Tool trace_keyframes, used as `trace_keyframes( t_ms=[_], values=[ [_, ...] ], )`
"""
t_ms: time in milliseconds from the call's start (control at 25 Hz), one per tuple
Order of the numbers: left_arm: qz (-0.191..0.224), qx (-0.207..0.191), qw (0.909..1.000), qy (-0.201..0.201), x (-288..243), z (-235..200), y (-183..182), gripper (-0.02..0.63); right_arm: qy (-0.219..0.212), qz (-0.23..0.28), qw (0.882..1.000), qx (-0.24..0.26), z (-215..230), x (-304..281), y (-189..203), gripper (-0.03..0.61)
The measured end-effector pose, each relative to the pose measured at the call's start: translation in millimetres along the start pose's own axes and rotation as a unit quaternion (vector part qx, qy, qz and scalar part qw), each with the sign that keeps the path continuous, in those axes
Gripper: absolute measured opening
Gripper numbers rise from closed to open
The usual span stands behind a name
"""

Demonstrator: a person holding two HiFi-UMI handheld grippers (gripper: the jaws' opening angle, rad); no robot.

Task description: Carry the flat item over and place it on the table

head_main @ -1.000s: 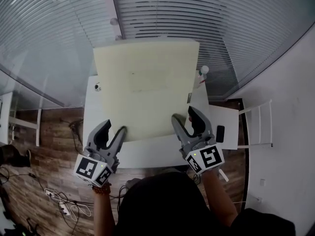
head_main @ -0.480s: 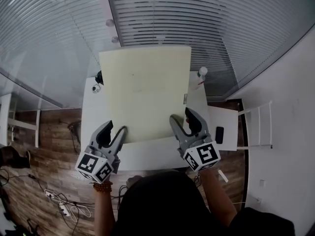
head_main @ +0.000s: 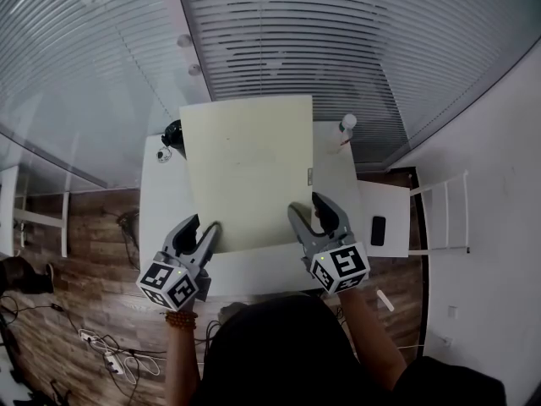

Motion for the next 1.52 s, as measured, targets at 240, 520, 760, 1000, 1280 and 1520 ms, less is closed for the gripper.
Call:
trace_keyframes(
  t_ms=[240,520,760,1000,1280,1520],
  values=[
    [-0.019,0.035,0.9992,0.003,-3.3,-9.7,21.3,0.195,-0.003,-0.036,0.999,-0.018,2.5,-4.1,22.2,0.222],
    [-0.03,0.055,0.9981,-0.005,-9.5,-20.2,33.5,0.195,-0.007,-0.059,0.997,-0.039,6.5,-13.2,37.4,0.219],
    [-0.043,0.074,0.9963,-0.01,-16.4,-27.7,48.5,0.195,-0.008,-0.083,0.995,-0.049,11.1,-17.6,53.3,0.218],
    [-0.061,0.093,0.9937,-0.017,-24.4,-35.0,63.9,0.195,-0.009,-0.109,0.992,-0.067,17.2,-22.5,74.4,0.216],
    [-0.086,0.101,0.991,-0.018,-35.7,-38.8,80.9,0.195,-0.007,-0.133,0.988,-0.075,26.1,-23.6,94.2,0.216],
    [-0.103,0.104,0.989,-0.022,-41.9,-43.1,92.6,0.196,-0.007,-0.145,0.986,-0.076,29.9,-27.6,106.6,0.213]
  ],
)
Point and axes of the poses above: the fingertips, and each gripper's own axes: x backward along the fingers, z to its right, y out of its underside, the point moved 7 cm from there along x, backward along the fingers
